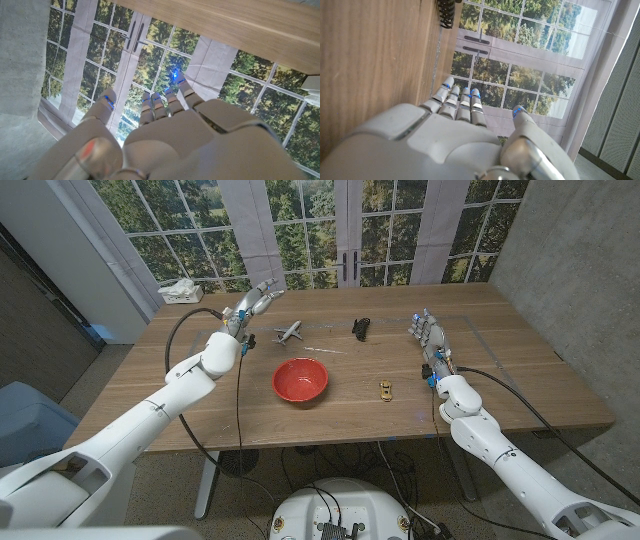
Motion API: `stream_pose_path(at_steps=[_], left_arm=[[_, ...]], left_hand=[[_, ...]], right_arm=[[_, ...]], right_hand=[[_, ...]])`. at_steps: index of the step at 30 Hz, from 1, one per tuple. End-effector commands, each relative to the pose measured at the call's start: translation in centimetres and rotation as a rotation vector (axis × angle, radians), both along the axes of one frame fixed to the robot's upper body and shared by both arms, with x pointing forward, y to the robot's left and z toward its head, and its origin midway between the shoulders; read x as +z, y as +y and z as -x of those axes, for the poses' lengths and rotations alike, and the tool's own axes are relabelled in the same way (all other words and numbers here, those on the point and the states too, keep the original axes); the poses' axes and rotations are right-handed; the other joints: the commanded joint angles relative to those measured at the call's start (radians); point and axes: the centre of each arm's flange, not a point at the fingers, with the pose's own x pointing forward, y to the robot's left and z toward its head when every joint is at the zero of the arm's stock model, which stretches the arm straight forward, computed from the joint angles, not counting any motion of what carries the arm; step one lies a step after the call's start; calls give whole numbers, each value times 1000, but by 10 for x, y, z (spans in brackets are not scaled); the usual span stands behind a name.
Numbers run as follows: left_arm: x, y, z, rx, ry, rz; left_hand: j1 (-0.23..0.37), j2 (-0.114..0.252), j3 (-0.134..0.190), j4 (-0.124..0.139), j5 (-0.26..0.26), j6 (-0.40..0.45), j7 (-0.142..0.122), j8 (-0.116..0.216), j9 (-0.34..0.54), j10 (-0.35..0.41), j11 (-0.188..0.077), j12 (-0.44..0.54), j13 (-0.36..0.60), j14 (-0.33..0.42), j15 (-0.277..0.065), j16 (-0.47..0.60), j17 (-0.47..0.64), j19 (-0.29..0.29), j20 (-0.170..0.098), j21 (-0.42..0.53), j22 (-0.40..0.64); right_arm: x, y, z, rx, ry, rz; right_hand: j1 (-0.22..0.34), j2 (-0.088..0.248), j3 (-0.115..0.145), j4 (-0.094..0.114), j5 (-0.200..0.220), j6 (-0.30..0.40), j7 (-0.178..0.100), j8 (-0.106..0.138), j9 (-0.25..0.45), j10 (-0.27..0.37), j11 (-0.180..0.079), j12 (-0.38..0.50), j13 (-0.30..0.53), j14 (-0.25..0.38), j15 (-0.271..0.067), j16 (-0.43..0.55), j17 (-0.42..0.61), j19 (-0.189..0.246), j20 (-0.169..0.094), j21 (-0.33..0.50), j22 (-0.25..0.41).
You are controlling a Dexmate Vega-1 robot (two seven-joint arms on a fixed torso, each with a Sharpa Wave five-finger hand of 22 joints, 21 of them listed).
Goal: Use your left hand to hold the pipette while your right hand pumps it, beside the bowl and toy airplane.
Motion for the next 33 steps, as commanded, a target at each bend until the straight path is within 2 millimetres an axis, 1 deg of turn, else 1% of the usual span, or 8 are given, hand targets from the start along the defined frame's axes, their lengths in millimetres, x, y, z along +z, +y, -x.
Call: stream_pose_path(at_steps=[1, 3, 6, 10, 20, 21, 23, 33], left_arm=[[17, -12, 7, 64, -7, -141], [19, -14, 8, 73, 2, -163], [21, -17, 9, 95, 5, -194], [25, -20, 11, 114, 4, -235], [35, -33, 22, 199, 12, -375], [36, -35, 23, 202, 20, -389], [39, -37, 24, 207, 37, -413], [50, -48, 27, 250, 79, -511]], left_hand=[[13, -5, -1, -17, -4, 20, -6, 6, 4, 23, -4, 5, 6, 8, -12, -2, 3, 17, -1, -9, 3], [20, -10, -3, -31, -7, 31, -4, 7, 4, 35, -8, 6, 6, 23, -17, 2, 3, 28, -1, -12, 3], [26, -13, -4, -41, -9, 41, -7, 8, 4, 42, -16, 6, 6, 33, -22, 3, 3, 34, -1, -15, 3], [31, -16, -5, -48, -10, 46, -10, 8, 5, 47, -17, 6, 7, 42, -24, 5, 3, 33, -3, -19, 3], [50, -23, -5, -67, -14, 75, -32, 14, 5, 56, -19, 2, 7, 58, -31, 5, 4, 32, 0, -32, 3], [57, -26, -4, -72, -15, 73, -43, 12, 6, 54, -20, 0, 8, 58, -32, 4, 4, 32, 1, -35, 3], [72, -33, -2, -80, -17, 70, -48, 12, 6, 46, -22, -5, 8, 52, -31, 0, 5, 31, 1, -41, 3], [121, -57, 2, -88, -17, 103, -58, 24, 7, 65, -26, -2, 9, 57, -29, 0, 6, 35, 8, -58, 3]], right_arm=[[-5, -1, 1, 3, 4, -8], [-6, -1, 2, 6, 3, -11], [-7, -3, 4, 2, 7, -12], [-9, -4, 7, 0, 7, -16], [-13, -7, 17, -12, -3, -19], [-13, -7, 18, -12, -2, -20], [-15, -8, 19, -11, 0, -20], [-17, -9, 27, 6, -7, -25]], right_hand=[[7, 0, 3, -9, -4, 1, 6, 1, 2, 7, 6, 6, 1, 7, 2, 8, 2, 11, -2, -3, 5], [7, 1, 3, -10, -5, 1, 7, 1, 3, 8, 7, 6, 1, 7, 3, 8, 2, 12, -2, -4, 5], [7, 1, 2, -11, -5, 3, 7, 2, 3, 10, 7, 7, 1, 6, 3, 8, 2, 13, -1, -6, 5], [6, 1, 2, -12, -6, 4, 8, 2, 3, 11, 7, 7, 1, 5, 4, 8, 1, 13, 0, -10, 5], [3, 1, 0, -15, -7, 7, 11, 2, 3, 12, 11, 7, 2, 4, 5, 10, 0, 16, 3, -18, 6], [2, 1, 0, -15, -7, 8, 11, 2, 3, 13, 10, 7, 2, 4, 6, 10, 0, 16, 3, -18, 6], [2, 1, 0, -16, -7, 7, 10, 2, 3, 13, 10, 7, 2, 4, 6, 10, 0, 17, 3, -20, 6], [0, 0, -1, -20, -8, 8, 11, 2, 3, 14, 13, 6, 2, 2, 9, 10, -2, 20, 5, -27, 6]])
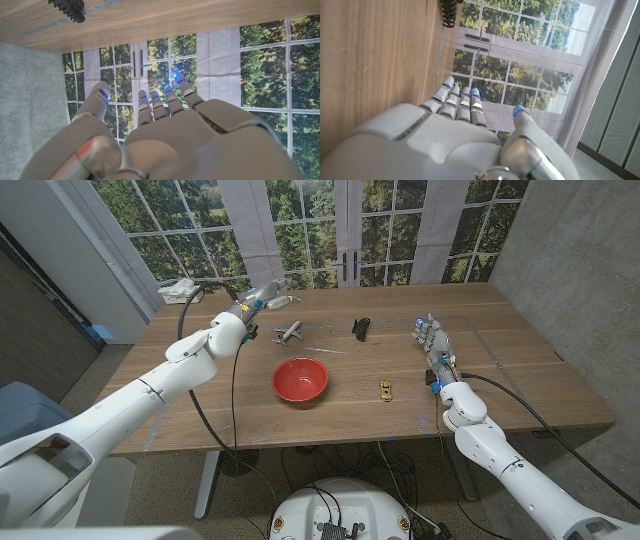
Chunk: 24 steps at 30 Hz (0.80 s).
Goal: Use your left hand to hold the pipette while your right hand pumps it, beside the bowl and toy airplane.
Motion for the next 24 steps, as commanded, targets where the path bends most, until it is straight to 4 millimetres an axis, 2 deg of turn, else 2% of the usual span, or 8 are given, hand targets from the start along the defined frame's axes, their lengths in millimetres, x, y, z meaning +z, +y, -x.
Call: stream_pose_path(at_steps=[1, 3, 7, 20, 22, 24], left_arm=[[16, -15, 8, 76, 41, -136], [18, -17, 7, 87, 53, -153], [21, -22, 8, 109, 65, -188], [27, -41, 5, 220, 131, -295], [29, -43, 3, 230, 160, -311], [30, -44, 2, 228, 172, -334]], left_hand=[[31, -6, 5, -6, -6, 19, -2, 11, 2, 20, -5, 2, 4, 6, 0, -1, 3, 14, 2, -5, 3], [64, -20, 5, -4, -6, -2, -9, 2, 3, -7, 0, -9, 5, -30, 4, -11, 4, 1, 2, -24, 4], [94, -35, -1, -1, -5, -42, -23, -10, 3, -38, 1, -16, 6, -56, 11, -12, 5, -9, 3, -43, 5], [129, -47, -6, 1, -5, 0, -21, 8, 3, -15, -6, -3, 6, -59, 14, -5, 5, -8, 3, -60, 5], [157, -51, -8, 1, -5, 7, -19, 9, 3, 20, -7, 7, 6, -48, -24, -1, 4, 17, -15, -62, 6], [163, -51, -9, 1, -5, 8, -18, 9, 3, 25, -9, 8, 6, -41, -25, 1, 4, 21, -14, -63, 6]], right_arm=[[-2, -2, 11, 6, -8, -5], [-2, -3, 13, 9, -10, -1], [-2, -3, 16, 21, -18, -1], [2, 3, 25, 64, -52, 17], [2, 3, 25, 62, -52, 16], [1, 3, 25, 60, -49, 13]], right_hand=[[0, 0, 1, -10, 0, 1, 4, 2, 4, 5, 5, 6, 2, 1, 9, 2, 3, 9, 2, -5, 6], [0, -1, 1, -10, -1, 2, 5, 2, 4, 5, 5, 6, 2, 2, 10, 2, 2, 10, 2, -6, 6], [-1, -1, 0, -12, -1, 2, 5, 2, 4, 5, 4, 6, 2, 1, 10, 3, 2, 10, 3, -9, 6], [-2, -3, -1, -17, -1, 1, 7, 1, 4, 5, 5, 5, 2, 0, 13, 3, 0, 11, 6, -17, 6], [-2, -3, -1, -18, -1, 1, 7, 1, 4, 5, 5, 5, 2, 0, 14, 3, -1, 11, 6, -18, 6], [-2, -3, -1, -18, -1, 1, 8, 0, 4, 4, 6, 5, 2, -2, 13, 2, -1, 12, 6, -20, 6]])
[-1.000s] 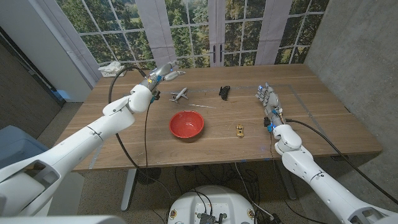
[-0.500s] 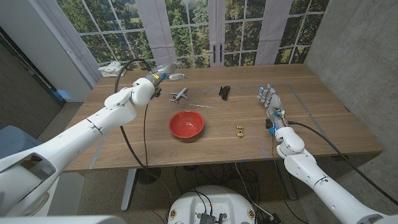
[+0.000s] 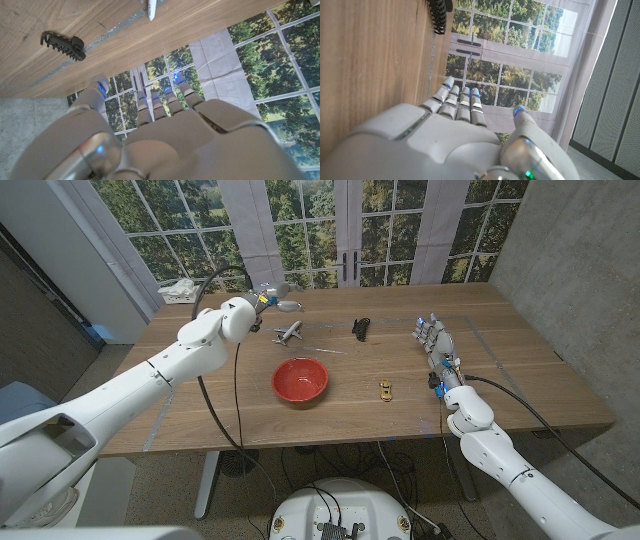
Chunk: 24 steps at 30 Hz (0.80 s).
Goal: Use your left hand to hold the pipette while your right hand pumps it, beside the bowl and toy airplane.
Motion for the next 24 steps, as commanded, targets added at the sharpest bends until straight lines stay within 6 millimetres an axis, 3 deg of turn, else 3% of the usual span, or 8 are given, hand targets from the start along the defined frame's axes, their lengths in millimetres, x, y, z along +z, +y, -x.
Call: stream_pose_path(at_steps=[1, 8, 17, 18, 24], left_arm=[[9, -14, -4, 77, 81, -101], [10, -19, -6, 112, 105, -150], [13, -25, -4, 139, 72, -216], [13, -26, -3, 144, 65, -226], [12, -29, -4, 160, 44, -271]], left_hand=[[22, -2, -8, 0, -1, 12, 1, 10, 4, 25, -2, 9, 1, 17, -28, 9, 4, 23, -5, -6, 6], [38, -6, -11, 0, -2, 37, 1, 18, 4, 38, -9, 11, 1, 22, -25, 9, 3, 28, -6, -12, 6], [97, -80, -49, -1, -6, 130, -14, 47, 5, 83, -53, 10, 1, 69, -42, 15, 4, 51, -19, -36, 5], [113, -94, -56, 0, -4, 159, -17, 56, 6, 98, -70, 11, 1, 72, -44, 12, 4, 52, -20, -43, 5], [182, -144, -82, 1, 8, 214, -27, 72, 7, 176, -103, 20, 2, 116, -64, 17, 5, 78, -31, -62, 5]], right_arm=[[-1, 2, 5, 9, -11, 9], [-1, 1, 7, -1, -12, 10], [-2, 3, 8, -4, -16, 18], [-2, 3, 8, -4, -15, 15], [-3, 5, 10, -8, -14, 16]], right_hand=[[-2, -3, 1, -6, -1, 1, 7, 1, 4, 4, 6, 5, 2, -2, 5, 2, -1, 8, 3, -4, 1], [-3, -3, 0, -8, -2, 2, 7, 1, 4, 5, 6, 5, 2, -2, 6, 3, -2, 9, 3, -8, 1], [-4, -4, -1, -10, -2, 3, 8, 1, 4, 5, 6, 5, 2, -2, 7, 3, -3, 10, 4, -11, 1], [-4, -4, -1, -10, -2, 3, 8, 1, 4, 5, 6, 5, 2, -2, 8, 3, -3, 10, 5, -12, 1], [-6, -4, -2, -11, -2, 3, 9, 0, 4, 5, 6, 5, 2, -2, 7, 3, -4, 12, 5, -16, 1]])
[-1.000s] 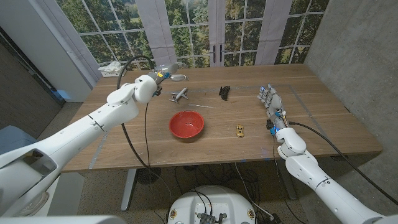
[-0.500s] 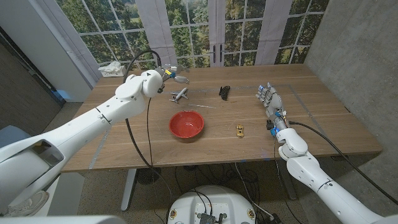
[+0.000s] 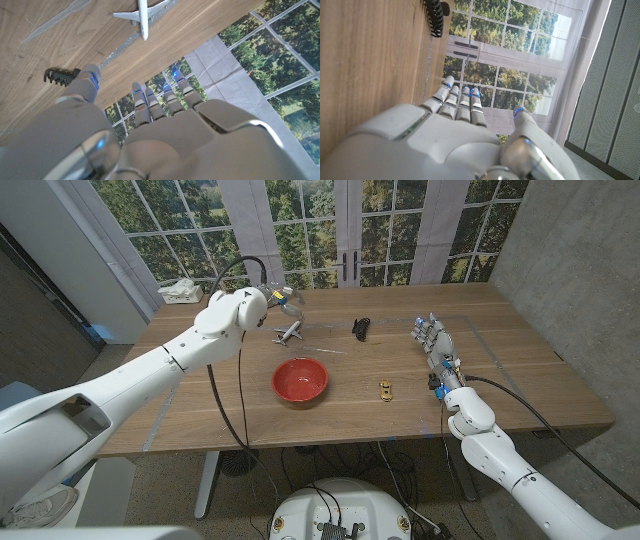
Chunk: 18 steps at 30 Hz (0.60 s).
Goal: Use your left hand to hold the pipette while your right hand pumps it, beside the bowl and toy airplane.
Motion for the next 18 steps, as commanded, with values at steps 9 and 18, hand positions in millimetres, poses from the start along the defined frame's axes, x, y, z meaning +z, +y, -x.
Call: stream_pose_path(at_steps=[9, 18], left_arm=[[-5, -15, -6, 6, -28, -159], [-14, -18, -7, 8, -25, -181]], left_hand=[[129, -31, -26, 1, 19, 64, -21, 17, 4, 104, -23, 6, 4, 78, -85, 16, 6, 52, -12, -27, 5], [178, -25, -26, 0, 22, 62, -35, 12, 4, 111, -24, 0, 5, 83, -91, 12, 6, 64, -13, -35, 5]], right_arm=[[-2, 5, 6, -10, 8, 20], [-5, 6, 8, -6, 8, 17]], right_hand=[[-9, -3, 0, -11, -2, 3, 10, 0, 4, 4, 5, 5, 2, 3, 2, 4, 0, 7, -2, -12, 2], [-12, -3, -2, -12, -2, 5, 11, 1, 4, 5, 7, 5, 2, 4, 3, 5, -1, 8, -2, -17, 2]])
